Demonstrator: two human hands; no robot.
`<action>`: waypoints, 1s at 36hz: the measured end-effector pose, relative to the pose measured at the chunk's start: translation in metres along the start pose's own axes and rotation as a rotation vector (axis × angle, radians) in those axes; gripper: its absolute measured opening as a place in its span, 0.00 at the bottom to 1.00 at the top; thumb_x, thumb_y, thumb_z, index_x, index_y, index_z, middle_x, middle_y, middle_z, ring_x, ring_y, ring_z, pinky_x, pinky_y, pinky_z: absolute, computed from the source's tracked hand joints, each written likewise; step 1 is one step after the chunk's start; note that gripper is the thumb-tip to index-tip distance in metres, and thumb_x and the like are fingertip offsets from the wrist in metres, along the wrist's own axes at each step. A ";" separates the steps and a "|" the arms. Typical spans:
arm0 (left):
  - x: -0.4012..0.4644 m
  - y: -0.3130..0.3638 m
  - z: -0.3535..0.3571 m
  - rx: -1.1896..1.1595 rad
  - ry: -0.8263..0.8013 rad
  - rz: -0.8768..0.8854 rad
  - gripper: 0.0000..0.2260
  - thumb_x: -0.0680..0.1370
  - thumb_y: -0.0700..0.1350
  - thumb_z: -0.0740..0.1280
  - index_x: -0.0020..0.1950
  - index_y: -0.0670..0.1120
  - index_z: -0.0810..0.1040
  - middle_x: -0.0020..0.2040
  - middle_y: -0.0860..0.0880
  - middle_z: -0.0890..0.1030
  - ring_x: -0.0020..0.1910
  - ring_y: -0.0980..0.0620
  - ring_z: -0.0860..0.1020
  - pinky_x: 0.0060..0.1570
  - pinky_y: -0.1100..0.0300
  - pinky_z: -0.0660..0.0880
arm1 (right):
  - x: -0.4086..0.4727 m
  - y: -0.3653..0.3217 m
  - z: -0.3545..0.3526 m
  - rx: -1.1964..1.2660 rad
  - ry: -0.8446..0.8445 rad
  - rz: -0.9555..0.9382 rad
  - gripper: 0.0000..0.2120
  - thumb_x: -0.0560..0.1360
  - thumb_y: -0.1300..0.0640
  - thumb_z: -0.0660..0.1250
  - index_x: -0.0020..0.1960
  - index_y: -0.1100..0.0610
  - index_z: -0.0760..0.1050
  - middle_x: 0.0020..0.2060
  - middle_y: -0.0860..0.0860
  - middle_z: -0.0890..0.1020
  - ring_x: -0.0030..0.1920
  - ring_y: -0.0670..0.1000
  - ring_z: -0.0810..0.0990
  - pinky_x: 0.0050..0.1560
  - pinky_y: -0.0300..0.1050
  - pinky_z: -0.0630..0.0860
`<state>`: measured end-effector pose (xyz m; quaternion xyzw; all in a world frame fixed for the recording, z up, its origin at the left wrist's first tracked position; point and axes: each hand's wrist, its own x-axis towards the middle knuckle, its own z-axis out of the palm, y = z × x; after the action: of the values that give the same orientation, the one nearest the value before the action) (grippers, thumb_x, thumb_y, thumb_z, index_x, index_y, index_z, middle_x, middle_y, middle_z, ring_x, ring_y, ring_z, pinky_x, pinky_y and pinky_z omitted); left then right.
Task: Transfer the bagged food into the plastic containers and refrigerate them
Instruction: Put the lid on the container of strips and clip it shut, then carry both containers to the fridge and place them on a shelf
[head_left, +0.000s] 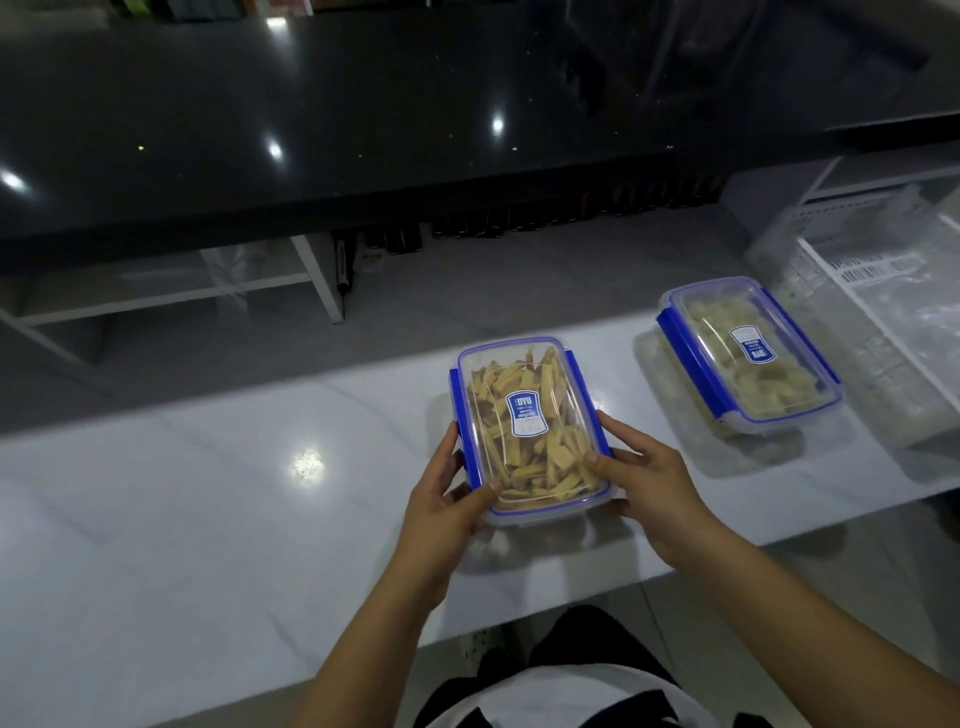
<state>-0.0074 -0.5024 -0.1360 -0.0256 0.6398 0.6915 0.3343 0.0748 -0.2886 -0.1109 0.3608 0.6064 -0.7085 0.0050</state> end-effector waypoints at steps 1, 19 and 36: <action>0.000 0.000 0.000 0.006 0.006 0.002 0.31 0.71 0.50 0.74 0.70 0.69 0.68 0.64 0.59 0.79 0.58 0.52 0.83 0.47 0.47 0.84 | 0.000 0.002 0.000 0.003 -0.004 -0.004 0.19 0.75 0.57 0.71 0.63 0.41 0.75 0.51 0.50 0.86 0.52 0.52 0.86 0.47 0.53 0.84; -0.026 0.024 0.032 0.152 -0.055 0.034 0.29 0.80 0.42 0.69 0.77 0.62 0.65 0.67 0.53 0.78 0.60 0.49 0.81 0.55 0.41 0.81 | -0.024 0.010 -0.022 0.174 -0.002 0.031 0.21 0.76 0.63 0.71 0.66 0.48 0.76 0.48 0.50 0.85 0.38 0.48 0.86 0.32 0.44 0.79; -0.143 -0.038 0.217 0.225 -0.647 0.082 0.36 0.69 0.51 0.80 0.73 0.66 0.69 0.68 0.52 0.78 0.64 0.41 0.79 0.57 0.36 0.78 | -0.267 0.107 -0.194 0.607 0.416 -0.376 0.28 0.63 0.55 0.79 0.60 0.38 0.80 0.59 0.48 0.84 0.57 0.52 0.84 0.46 0.47 0.83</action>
<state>0.2071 -0.3700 -0.0640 0.2581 0.5733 0.6017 0.4926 0.4181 -0.2644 -0.0654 0.3643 0.4132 -0.7559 -0.3539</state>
